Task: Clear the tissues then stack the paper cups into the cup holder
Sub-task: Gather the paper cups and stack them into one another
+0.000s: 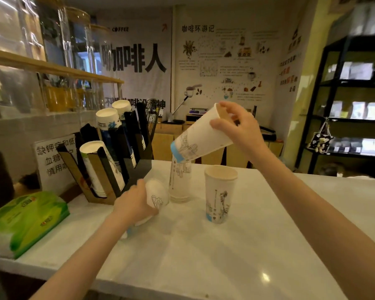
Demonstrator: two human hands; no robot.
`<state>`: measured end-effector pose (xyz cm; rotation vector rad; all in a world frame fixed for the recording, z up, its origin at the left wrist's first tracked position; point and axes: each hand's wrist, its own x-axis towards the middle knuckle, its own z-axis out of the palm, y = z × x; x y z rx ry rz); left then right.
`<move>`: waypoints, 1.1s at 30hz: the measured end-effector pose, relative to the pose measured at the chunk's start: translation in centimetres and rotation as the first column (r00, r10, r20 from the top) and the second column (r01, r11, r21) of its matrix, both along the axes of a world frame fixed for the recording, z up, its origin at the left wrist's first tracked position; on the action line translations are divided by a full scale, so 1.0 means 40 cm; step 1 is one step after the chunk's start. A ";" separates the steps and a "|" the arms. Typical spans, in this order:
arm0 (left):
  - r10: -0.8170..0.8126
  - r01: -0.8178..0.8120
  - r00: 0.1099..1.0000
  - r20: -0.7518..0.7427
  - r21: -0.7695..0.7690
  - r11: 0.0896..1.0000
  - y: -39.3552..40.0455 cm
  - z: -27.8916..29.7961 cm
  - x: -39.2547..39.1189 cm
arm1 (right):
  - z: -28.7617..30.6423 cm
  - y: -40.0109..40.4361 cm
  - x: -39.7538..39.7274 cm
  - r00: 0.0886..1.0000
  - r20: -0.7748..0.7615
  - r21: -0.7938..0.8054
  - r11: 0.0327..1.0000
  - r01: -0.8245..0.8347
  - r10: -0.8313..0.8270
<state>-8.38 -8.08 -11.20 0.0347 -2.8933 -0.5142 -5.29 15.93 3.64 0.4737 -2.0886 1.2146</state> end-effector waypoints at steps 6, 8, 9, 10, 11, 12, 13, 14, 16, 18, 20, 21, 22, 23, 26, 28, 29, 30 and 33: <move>-0.203 0.289 0.944 -0.260 0.355 0.889 0.052 0.131 -0.038 | 0.043 0.120 -0.011 0.992 0.123 -0.067 0.998 0.005 0.003; -0.265 0.401 0.888 -0.375 0.352 0.846 0.079 0.176 -0.039 | 0.033 0.135 -0.022 0.990 0.139 -0.029 0.999 0.021 -0.017; -0.275 0.434 0.866 -0.417 0.357 0.827 0.092 0.198 -0.040 | 0.026 0.139 -0.029 0.988 0.154 0.007 1.000 0.028 -0.029; -0.276 0.460 0.847 -0.454 0.369 0.808 0.104 0.219 -0.042 | 0.017 0.142 -0.037 0.984 0.174 0.054 0.998 0.037 -0.046; -0.274 0.485 0.829 -0.488 0.383 0.786 0.116 0.239 -0.044 | 0.006 0.143 -0.046 0.977 0.199 0.108 0.993 0.052 -0.073; -0.269 0.509 0.810 -0.521 0.398 0.763 0.129 0.257 -0.046 | -0.005 0.143 -0.056 0.969 0.226 0.161 0.985 0.068 -0.104; -0.262 0.530 0.794 -0.549 0.414 0.740 0.142 0.273 -0.048 | -0.017 0.142 -0.065 0.959 0.253 0.203 0.976 0.076 -0.127; -0.255 0.551 0.778 -0.574 0.429 0.716 0.154 0.288 -0.049 | -0.028 0.139 -0.074 0.951 0.278 0.231 0.970 0.071 -0.136; -0.256 0.597 0.742 -0.619 0.438 0.672 0.180 0.314 -0.046 | -0.052 0.132 -0.087 0.940 0.314 0.283 0.958 0.039 -0.131; -0.268 0.638 0.695 -0.667 0.401 0.657 0.205 0.339 -0.042 | -0.077 0.126 -0.099 0.934 0.335 0.341 0.940 0.004 -0.125; -0.270 0.659 0.656 -0.705 0.361 0.660 0.229 0.361 -0.039 | -0.104 0.119 -0.104 0.929 0.358 0.372 0.927 -0.045 -0.098; -0.260 0.663 0.644 -0.719 0.356 0.659 0.241 0.371 -0.038 | -0.118 0.116 -0.106 0.926 0.370 0.371 0.926 -0.072 -0.076; -0.245 0.666 0.635 -0.733 0.359 0.653 0.252 0.378 -0.038 | -0.133 0.113 -0.108 0.923 0.380 0.363 0.927 -0.092 -0.058; -0.233 0.673 0.627 -0.743 0.367 0.642 0.264 0.382 -0.038 | -0.148 0.111 -0.109 0.921 0.387 0.352 0.930 -0.104 -0.043; -0.239 0.696 0.627 -0.741 0.396 0.599 0.296 0.370 -0.041 | -0.195 0.107 -0.109 0.916 0.400 0.232 0.964 -0.128 0.025; -0.263 0.698 0.643 -0.720 0.410 0.587 0.316 0.350 -0.044 | -0.220 0.106 -0.107 0.917 0.385 0.097 0.983 -0.153 0.105; -0.276 0.698 0.652 -0.706 0.417 0.582 0.325 0.339 -0.047 | -0.229 0.106 -0.107 0.917 0.373 0.038 0.985 -0.169 0.143; -0.290 0.698 0.661 -0.692 0.425 0.576 0.333 0.327 -0.050 | -0.236 0.106 -0.107 0.915 0.363 -0.013 0.983 -0.186 0.178; -0.328 0.685 0.701 -0.633 0.467 0.559 0.354 0.284 -0.057 | -0.257 0.107 -0.106 0.909 0.343 -0.100 0.972 -0.214 0.236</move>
